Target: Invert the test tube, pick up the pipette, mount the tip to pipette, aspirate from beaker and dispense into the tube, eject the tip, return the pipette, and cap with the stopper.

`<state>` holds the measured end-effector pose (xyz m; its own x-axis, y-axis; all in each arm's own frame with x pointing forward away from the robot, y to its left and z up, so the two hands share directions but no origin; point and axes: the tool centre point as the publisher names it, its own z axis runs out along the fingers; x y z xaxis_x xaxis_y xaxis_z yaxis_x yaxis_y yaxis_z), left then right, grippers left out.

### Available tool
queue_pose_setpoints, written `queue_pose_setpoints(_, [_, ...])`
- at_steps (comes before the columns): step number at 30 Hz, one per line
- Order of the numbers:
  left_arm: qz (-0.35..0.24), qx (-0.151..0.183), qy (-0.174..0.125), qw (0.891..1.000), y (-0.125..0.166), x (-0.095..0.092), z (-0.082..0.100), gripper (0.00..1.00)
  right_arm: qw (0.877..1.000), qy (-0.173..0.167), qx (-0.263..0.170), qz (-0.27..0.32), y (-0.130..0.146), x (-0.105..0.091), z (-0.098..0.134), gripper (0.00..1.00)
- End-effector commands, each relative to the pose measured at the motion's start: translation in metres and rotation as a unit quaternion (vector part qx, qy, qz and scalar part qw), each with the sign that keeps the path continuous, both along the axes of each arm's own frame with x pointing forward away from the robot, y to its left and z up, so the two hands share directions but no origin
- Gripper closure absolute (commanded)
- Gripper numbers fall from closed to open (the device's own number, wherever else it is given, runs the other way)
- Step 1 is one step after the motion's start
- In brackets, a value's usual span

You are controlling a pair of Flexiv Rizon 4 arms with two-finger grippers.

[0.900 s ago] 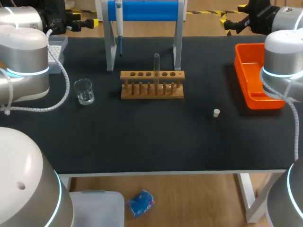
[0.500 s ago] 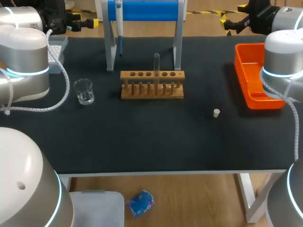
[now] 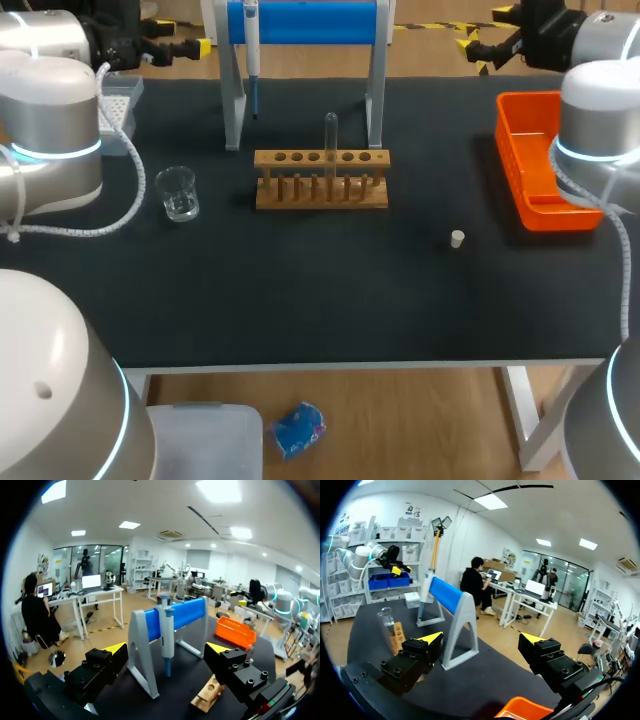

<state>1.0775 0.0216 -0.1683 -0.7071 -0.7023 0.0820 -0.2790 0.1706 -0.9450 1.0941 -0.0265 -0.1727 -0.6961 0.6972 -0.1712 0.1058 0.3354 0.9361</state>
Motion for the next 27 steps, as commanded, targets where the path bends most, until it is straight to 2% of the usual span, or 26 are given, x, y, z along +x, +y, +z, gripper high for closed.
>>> queue_pose_setpoints(1, [-0.046, 0.0, -0.017, 0.999, 0.013, -0.023, -0.002, 0.0, 0.998, -0.012, 0.027, 0.05, -0.009, -0.03, 0.004, 0.0])
queue_pose_setpoints(6, [-0.13, 0.008, -0.027, 0.991, 0.008, -0.051, -0.006, 0.0, 0.992, -0.018, 0.062, 0.108, 0.004, -0.061, 0.007, 0.0])
queue_pose_setpoints(8, [-0.152, 0.024, -0.03, 0.988, 0.004, -0.062, -0.008, 0.0, 0.988, -0.015, 0.073, 0.137, 0.01, -0.074, 0.009, 0.0])
queue_pose_setpoints(10, [-0.17, 0.026, -0.029, 0.985, 0.001, -0.072, -0.01, 0.0, 0.982, -0.011, 0.076, 0.17, 0.018, -0.087, 0.011, 0.0])
queue_pose_setpoints(12, [-0.183, 0.026, -0.03, 0.982, -0.003, -0.081, -0.012, 0.0, 0.973, -0.004, 0.087, 0.214, 0.025, -0.101, 0.013, 0.0])
queue_pose_setpoints(14, [-0.2, 0.019, -0.031, 0.979, -0.007, -0.091, -0.01, 0.0, 0.958, 0.005, 0.098, 0.27, 0.03, -0.115, 0.017, 0.0])
queue_pose_setpoints(15, [-0.219, 0.009, -0.027, 0.975, -0.009, -0.097, -0.009, 0.0, 0.958, 0.005, 0.098, 0.27, 0.03, -0.115, 0.017, 0.0])
queue_pose_setpoints(27, [-0.219, 0.009, -0.027, 0.975, -0.009, -0.097, -0.009, 0.0, 0.958, 0.005, 0.098, 0.27, 0.03, -0.115, 0.017, 0.0])
